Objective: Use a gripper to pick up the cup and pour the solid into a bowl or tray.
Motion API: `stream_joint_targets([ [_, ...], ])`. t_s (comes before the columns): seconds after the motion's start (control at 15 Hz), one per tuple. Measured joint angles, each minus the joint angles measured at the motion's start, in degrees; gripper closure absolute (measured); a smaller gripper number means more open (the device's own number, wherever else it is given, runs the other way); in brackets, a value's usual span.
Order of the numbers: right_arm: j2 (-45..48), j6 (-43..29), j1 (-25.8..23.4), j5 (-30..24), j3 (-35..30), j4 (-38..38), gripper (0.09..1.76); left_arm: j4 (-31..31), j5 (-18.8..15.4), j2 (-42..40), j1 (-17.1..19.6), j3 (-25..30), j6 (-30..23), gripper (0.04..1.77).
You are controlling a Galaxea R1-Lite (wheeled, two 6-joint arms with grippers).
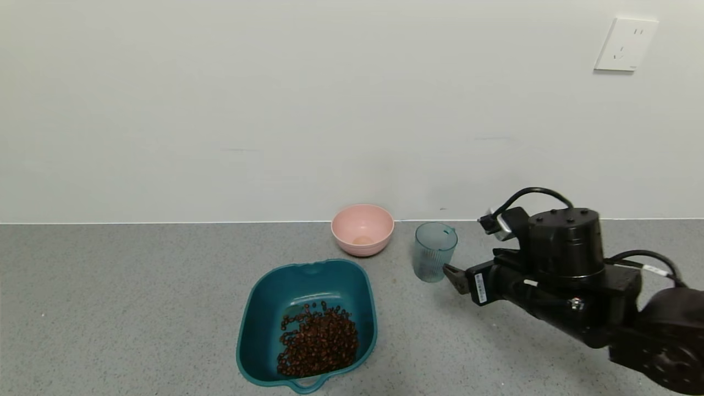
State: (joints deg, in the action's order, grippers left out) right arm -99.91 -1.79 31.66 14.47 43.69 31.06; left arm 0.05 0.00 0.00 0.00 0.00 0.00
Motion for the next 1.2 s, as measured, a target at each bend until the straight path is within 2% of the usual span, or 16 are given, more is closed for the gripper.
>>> stream_joint_targets([
  [0.33, 22.44, 2.63, 2.02, -2.46, -0.45, -23.38, 0.15, -0.02, 0.00, 0.00, 0.00, 0.00, 0.00, 0.06],
  [0.47, 30.60, 4.60, 3.15, 0.90, -0.41, -30.40, 0.15, 0.00, 0.00, 0.00, 0.00, 0.00, 0.00, 0.06],
  [0.6, 37.21, 5.10, 3.78, 6.19, -2.18, -32.21, 0.15, 0.02, 0.00, 0.00, 0.00, 0.00, 0.00, 0.06],
  [0.87, 48.96, 6.36, 3.86, 8.62, -7.03, -33.32, 0.15, 0.02, 0.00, 0.00, 0.00, 0.00, 0.00, 0.06],
  [1.07, 55.21, 7.52, -0.35, 18.99, -9.33, -33.37, 0.15, 0.00, 0.00, 0.00, 0.00, 0.00, 0.00, 0.06],
  [1.2, 58.19, 7.83, -4.05, 24.03, -10.23, -33.27, 0.15, 0.02, 0.00, 0.00, 0.00, 0.00, 0.00, 0.06],
])
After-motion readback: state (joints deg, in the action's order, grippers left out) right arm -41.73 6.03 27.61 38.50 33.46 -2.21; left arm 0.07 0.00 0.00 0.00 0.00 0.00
